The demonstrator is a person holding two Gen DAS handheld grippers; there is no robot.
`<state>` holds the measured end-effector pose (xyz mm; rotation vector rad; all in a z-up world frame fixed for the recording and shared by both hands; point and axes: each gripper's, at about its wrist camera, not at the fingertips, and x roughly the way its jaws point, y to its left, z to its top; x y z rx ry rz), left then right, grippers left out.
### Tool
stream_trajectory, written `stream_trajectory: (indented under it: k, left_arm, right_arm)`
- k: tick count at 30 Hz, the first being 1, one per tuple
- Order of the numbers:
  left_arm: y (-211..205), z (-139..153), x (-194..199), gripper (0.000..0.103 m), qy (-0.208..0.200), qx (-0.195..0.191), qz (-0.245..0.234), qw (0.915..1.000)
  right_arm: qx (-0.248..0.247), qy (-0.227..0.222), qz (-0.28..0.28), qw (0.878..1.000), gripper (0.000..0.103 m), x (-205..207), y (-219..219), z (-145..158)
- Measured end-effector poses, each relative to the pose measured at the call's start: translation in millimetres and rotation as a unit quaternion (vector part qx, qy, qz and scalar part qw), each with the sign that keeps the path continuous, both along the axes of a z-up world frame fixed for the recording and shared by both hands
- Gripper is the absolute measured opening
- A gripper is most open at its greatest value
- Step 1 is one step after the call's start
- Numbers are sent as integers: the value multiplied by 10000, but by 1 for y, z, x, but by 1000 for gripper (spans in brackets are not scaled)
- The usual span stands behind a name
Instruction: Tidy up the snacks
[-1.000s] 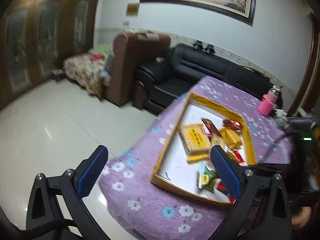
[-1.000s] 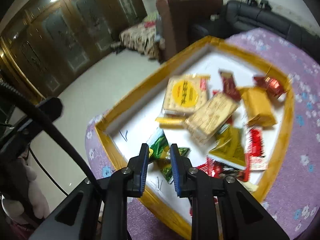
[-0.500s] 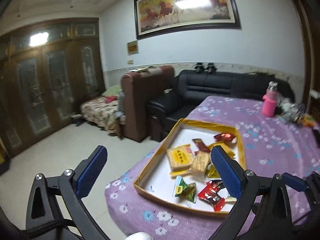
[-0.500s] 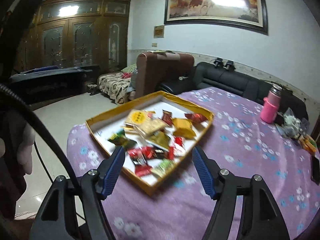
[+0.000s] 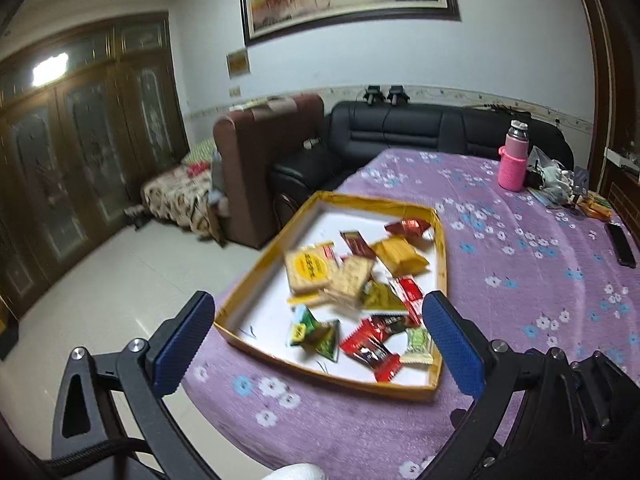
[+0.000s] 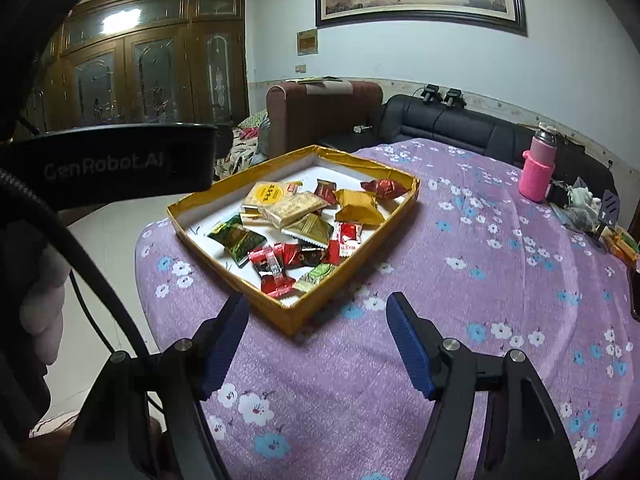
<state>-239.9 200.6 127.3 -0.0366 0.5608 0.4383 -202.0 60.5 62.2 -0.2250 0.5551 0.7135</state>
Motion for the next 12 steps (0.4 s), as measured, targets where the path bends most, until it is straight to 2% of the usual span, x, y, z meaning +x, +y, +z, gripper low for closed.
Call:
stream_trajectory:
  k: [12]
  left_arm:
    - [4, -13, 4, 103, 110, -212, -125, 9996]
  right_arm:
    - [-19, 238, 61, 9997, 71, 4, 8, -8]
